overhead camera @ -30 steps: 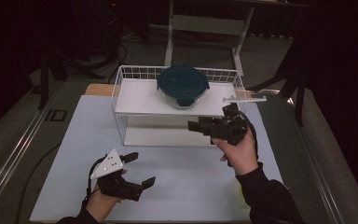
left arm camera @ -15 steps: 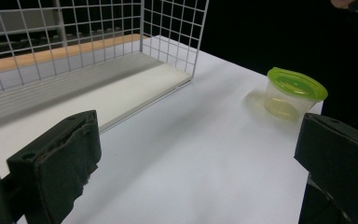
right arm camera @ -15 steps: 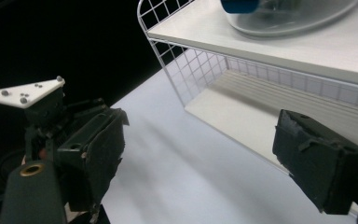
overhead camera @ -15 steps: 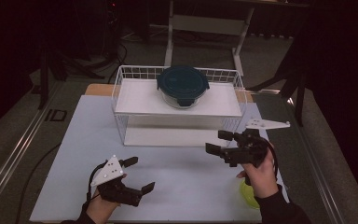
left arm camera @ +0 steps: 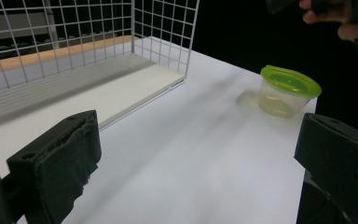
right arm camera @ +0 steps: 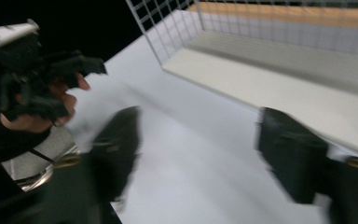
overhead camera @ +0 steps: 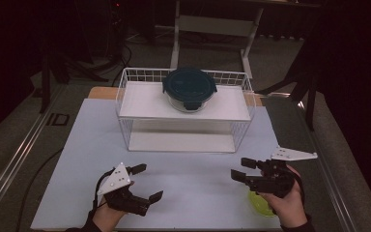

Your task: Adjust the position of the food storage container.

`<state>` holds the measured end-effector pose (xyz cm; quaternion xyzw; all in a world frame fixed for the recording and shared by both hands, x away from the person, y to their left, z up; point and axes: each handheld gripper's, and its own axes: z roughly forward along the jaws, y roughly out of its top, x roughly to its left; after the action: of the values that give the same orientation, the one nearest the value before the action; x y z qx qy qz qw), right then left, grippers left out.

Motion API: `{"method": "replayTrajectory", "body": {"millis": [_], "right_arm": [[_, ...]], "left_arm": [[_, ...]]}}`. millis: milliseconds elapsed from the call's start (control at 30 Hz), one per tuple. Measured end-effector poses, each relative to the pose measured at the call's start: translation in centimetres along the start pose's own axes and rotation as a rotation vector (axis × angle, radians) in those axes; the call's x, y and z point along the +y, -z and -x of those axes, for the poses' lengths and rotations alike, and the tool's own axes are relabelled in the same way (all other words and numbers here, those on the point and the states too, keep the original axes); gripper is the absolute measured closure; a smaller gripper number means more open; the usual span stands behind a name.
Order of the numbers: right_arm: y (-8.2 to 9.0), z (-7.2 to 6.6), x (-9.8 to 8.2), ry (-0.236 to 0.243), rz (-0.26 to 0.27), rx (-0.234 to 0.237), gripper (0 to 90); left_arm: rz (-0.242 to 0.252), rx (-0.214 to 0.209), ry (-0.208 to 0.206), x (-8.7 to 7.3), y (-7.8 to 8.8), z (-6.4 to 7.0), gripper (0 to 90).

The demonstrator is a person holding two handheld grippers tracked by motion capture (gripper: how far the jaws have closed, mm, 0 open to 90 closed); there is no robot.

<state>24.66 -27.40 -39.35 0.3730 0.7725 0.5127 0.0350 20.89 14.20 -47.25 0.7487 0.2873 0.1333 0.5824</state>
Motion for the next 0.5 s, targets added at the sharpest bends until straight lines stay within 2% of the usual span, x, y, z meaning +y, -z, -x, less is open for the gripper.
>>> {"method": "replayTrajectory", "body": {"millis": [33, 67, 100, 133, 200, 300, 433, 500], "right_arm": [[0.3, 0.2, -0.4, -0.008, -0.001, -0.011, 39.8], [0.3, 0.2, -0.4, -0.008, -0.001, -0.011, 39.8], [0.6, 0.5, -0.7, -0.007, -0.006, -0.026, 45.8], [1.2, 1.0, -1.4, -0.013, -0.006, -0.041, 57.6], [1.7, 1.3, -2.0, -0.011, -0.009, -0.070, 66.5], [2.3, 1.8, -3.0, -0.013, -0.023, -0.104, 74.7], [3.0, 2.5, -4.2, -0.032, -0.045, -0.120, 88.6], [3.4, 2.8, -4.8, -0.036, -0.060, -0.135, 89.7]], "left_arm": [[0.003, 0.001, 0.001, 0.0, 0.0, 0.0, 0.0], [0.003, 0.001, 0.001, 0.0, 0.0, 0.0, 0.0], [0.007, 0.002, -0.002, 0.1, 0.1, 0.0, 0.0], [0.008, 0.004, -0.002, 0.1, 0.1, 0.0, 0.0], [0.010, 0.003, -0.003, 0.1, 0.1, -0.1, 0.0], [0.010, 0.002, -0.003, 0.1, 0.1, -0.1, 0.0], [0.011, -0.001, -0.006, 0.2, 0.1, 0.0, 0.0], [0.013, -0.003, -0.005, 0.2, 0.2, 0.0, 0.0]]}}
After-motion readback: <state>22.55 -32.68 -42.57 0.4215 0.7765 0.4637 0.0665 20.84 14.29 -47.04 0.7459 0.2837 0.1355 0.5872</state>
